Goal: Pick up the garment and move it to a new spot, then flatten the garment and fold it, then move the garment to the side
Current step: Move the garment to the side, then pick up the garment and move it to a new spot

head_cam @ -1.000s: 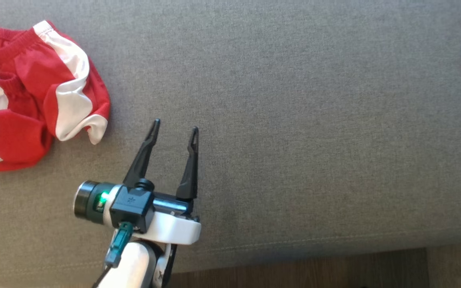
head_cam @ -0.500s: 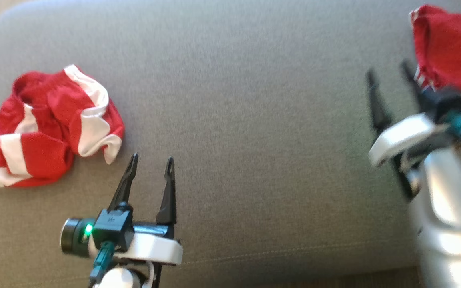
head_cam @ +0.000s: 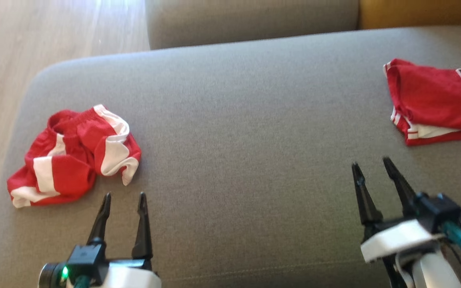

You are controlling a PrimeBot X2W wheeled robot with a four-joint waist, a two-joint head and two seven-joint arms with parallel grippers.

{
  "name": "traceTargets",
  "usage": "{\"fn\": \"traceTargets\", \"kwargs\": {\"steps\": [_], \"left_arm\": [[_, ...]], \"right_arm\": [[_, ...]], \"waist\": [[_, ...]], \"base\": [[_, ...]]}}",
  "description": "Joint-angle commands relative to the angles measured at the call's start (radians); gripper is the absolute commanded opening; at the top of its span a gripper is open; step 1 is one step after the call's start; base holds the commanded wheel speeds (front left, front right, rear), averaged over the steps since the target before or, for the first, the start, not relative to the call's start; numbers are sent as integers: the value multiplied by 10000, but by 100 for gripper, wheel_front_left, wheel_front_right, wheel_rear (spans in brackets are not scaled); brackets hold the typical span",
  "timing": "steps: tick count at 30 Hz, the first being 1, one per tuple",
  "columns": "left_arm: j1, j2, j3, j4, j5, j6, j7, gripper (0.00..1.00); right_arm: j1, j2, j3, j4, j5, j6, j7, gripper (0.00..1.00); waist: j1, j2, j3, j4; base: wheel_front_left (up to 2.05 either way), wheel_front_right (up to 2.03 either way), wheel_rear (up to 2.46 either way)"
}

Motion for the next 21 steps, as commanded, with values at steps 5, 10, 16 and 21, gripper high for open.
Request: {"fn": "traceTargets", "kwargs": {"steps": [5,10,16,21], "left_arm": [[146,-63,547,-597,263,-104,-122,100],[325,-63,636,-640,401,-95,-122,100],[437,-63,691,-641,525,-78,-122,100],[540,-64,727,-646,576,-88,-122,100]], "right_arm": [[412,55,42,-753,143,-4,-92,100],[773,56,134,-837,236,-4,-92,100],[1058,57,271,-837,321,-4,-93,100],[1173,58,310,-796,376,-4,-93,100]], "waist": [[0,0,-525,-9],[0,0,-768,-49],[0,0,-965,-69],[0,0,-1106,-76]], "base": [[0,0,0],[0,0,0],[0,0,0],[0,0,0]]}}
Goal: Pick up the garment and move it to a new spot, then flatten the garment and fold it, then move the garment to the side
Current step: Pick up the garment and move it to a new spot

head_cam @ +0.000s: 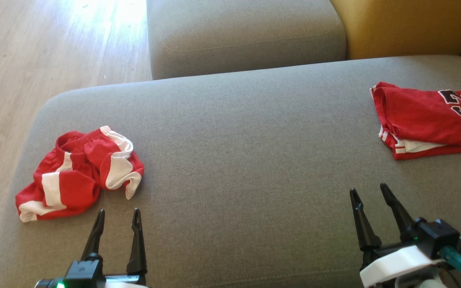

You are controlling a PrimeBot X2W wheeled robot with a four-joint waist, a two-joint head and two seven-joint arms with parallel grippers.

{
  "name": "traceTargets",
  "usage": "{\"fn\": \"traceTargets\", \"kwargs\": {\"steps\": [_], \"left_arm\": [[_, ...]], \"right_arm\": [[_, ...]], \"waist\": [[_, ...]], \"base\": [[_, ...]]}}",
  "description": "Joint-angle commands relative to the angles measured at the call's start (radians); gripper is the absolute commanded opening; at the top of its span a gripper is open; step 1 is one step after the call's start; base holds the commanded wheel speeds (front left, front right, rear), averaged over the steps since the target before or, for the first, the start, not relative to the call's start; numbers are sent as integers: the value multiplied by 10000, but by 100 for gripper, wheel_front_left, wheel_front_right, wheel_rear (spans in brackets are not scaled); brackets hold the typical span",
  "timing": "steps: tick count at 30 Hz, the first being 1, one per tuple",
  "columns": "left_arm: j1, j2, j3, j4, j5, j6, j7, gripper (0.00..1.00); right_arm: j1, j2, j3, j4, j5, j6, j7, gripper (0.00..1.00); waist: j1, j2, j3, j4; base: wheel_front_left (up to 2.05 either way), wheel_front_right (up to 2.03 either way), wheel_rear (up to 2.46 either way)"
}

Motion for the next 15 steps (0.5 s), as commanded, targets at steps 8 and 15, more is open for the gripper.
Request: {"fn": "traceTargets", "kwargs": {"steps": [8,15], "left_arm": [[-269,-77,310,-360,148,-13,-122,100],[-214,-77,214,-270,190,-37,-122,100]], "right_arm": [[-128,-9,320,-243,158,-4,-93,100],[23,-9,301,-197,157,-4,-93,100]], "waist": [[0,-1,-152,72],[0,-1,-289,248]], "base": [[0,0,0],[0,0,0]]}}
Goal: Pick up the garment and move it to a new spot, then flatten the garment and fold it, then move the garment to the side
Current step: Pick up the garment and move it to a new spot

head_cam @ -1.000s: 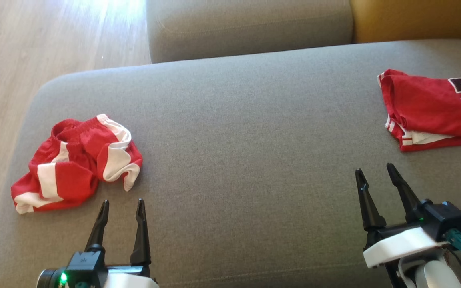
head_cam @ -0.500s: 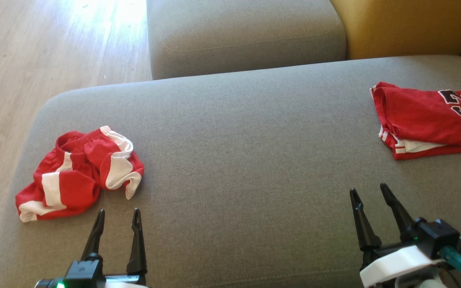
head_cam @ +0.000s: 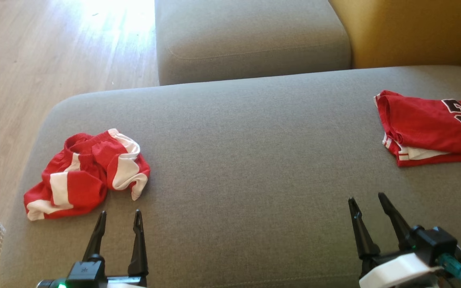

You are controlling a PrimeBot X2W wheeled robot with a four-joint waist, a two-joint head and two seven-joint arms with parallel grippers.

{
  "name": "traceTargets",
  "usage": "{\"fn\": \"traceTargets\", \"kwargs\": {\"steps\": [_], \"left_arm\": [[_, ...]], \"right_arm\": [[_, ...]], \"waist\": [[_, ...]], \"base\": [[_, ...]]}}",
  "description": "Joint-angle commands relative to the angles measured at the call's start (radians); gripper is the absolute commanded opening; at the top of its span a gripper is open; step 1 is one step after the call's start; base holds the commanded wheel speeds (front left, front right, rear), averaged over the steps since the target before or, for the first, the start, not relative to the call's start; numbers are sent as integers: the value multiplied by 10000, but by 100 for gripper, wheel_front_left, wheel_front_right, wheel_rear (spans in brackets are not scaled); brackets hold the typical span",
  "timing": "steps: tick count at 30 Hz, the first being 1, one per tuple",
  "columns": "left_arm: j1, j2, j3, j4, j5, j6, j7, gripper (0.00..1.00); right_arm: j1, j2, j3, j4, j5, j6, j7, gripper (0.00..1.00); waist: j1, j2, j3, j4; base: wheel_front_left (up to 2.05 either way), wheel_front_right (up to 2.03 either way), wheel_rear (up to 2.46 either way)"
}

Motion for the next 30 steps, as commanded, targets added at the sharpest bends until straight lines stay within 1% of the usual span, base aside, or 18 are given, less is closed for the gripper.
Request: {"fn": "traceTargets", "kwargs": {"steps": [1,5,10,11,12,13,14,22,27,30], "left_arm": [[-236,-77,223,-286,104,-32,-122,100],[-207,-77,225,-266,110,-9,-122,100],[-167,-77,224,-316,102,19,-122,100],[-167,-77,224,-316,102,19,-122,100],[-153,-78,239,-351,88,38,-122,100],[-153,-78,239,-351,88,38,-122,100],[-140,-78,251,-376,89,45,-122,100],[112,-70,386,-534,165,-14,-122,100],[254,-7,522,-617,201,-64,-122,100],[305,12,610,-704,213,-61,-122,100]], "right_arm": [[-156,-22,229,-268,87,-4,-93,100],[-88,-22,261,-254,94,-4,-93,100],[53,-22,400,-256,179,-4,-93,100],[53,-22,400,-256,179,-4,-93,100],[95,-22,483,-256,232,-4,-93,100],[95,-22,483,-256,232,-4,-93,100],[114,-22,528,-258,259,-4,-93,100],[308,-22,794,-206,529,-4,-93,100],[339,-22,901,-163,662,-4,-93,100],[302,-22,974,-148,710,-4,-93,100]], "waist": [[0,-1,-51,108],[0,-1,-106,272],[0,-1,-187,864],[0,-1,-187,864],[0,-1,-216,1139],[0,-1,-216,1139],[0,-1,-229,1286],[0,-1,-377,2617],[0,-1,-436,3263],[0,-1,-382,3486]], "base": [[0,0,0],[0,0,0],[0,0,0],[0,0,0],[0,0,0],[0,0,0],[0,0,0],[0,0,0],[0,0,0],[0,0,0]]}}
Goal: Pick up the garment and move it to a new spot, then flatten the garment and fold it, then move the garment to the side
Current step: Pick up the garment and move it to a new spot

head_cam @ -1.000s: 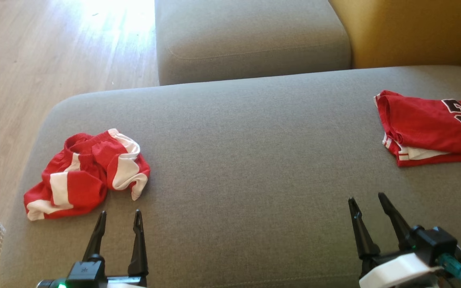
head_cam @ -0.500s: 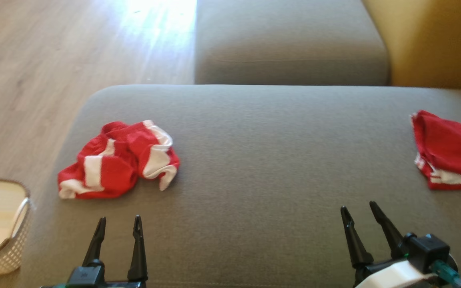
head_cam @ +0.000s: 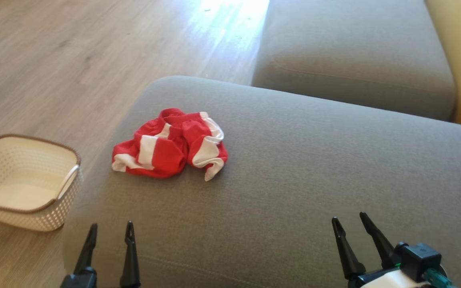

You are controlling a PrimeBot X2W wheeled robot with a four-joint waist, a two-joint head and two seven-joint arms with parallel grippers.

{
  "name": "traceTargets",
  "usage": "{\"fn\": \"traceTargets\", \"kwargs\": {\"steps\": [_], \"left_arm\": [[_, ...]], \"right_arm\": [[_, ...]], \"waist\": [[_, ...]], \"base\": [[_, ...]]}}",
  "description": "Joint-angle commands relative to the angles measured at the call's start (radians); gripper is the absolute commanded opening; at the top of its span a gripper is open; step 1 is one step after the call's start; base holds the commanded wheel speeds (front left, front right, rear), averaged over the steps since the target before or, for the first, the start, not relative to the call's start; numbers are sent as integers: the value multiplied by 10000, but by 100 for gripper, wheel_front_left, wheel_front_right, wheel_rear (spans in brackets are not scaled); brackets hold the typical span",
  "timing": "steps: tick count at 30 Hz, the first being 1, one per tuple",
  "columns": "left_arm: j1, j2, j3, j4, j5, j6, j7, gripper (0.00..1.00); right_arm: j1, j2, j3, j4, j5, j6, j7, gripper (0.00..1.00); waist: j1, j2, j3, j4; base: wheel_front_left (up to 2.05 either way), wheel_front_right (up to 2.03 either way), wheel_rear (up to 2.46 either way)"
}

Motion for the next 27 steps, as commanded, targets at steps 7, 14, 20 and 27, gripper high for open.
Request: {"fn": "traceTargets", "kwargs": {"steps": [7,14,20,27], "left_arm": [[-332,-40,477,-503,81,0,-122,100],[-1383,176,684,-605,-41,-447,-122,100],[-3578,499,901,-203,-390,-1079,-97,100],[-7286,1149,1134,1922,-1159,-1966,1765,100]], "right_arm": [[-406,-85,318,-222,64,-4,-93,100],[-377,-85,261,-201,-211,-4,-93,100],[-839,-85,203,-351,-777,-4,-93,100],[-1782,-105,124,-564,-1417,-4,-93,100]], "waist": [[1,-1,141,290],[1,-1,634,101],[1,-1,1850,-320],[1,-1,3445,-871]], "base": [[0,0,0],[0,0,0],[0,0,0],[0,0,0]]}}
